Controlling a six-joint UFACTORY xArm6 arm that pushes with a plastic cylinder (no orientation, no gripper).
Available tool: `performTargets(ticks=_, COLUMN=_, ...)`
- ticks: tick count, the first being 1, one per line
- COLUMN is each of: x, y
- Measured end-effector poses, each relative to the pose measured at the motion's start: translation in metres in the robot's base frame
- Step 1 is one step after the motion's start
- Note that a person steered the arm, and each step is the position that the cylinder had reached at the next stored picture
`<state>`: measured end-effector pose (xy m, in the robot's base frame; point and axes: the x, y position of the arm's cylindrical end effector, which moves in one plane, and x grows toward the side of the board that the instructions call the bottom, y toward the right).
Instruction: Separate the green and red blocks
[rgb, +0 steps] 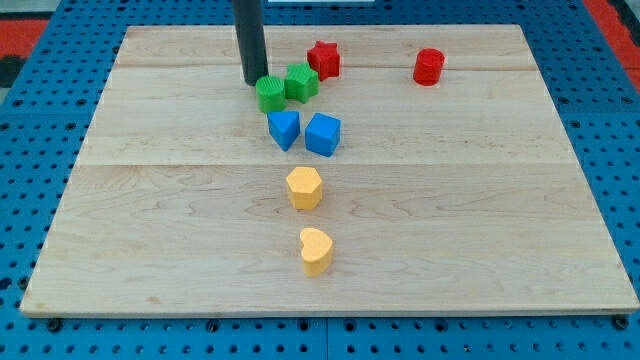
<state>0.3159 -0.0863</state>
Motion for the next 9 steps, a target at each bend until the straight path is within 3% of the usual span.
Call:
performTargets(ticks=1, x=0.011, y=-0.013)
performTargets(ticks=2, x=0.049, y=-0.069)
performTargets(ticks=3, x=0.073, y=-0.029)
performTargets(ticks=6, x=-0.031, y=0.066)
performTargets(ticks=8, x=-0.038, y=0.146)
performTargets(ticks=9, x=-0.047, y=0.068)
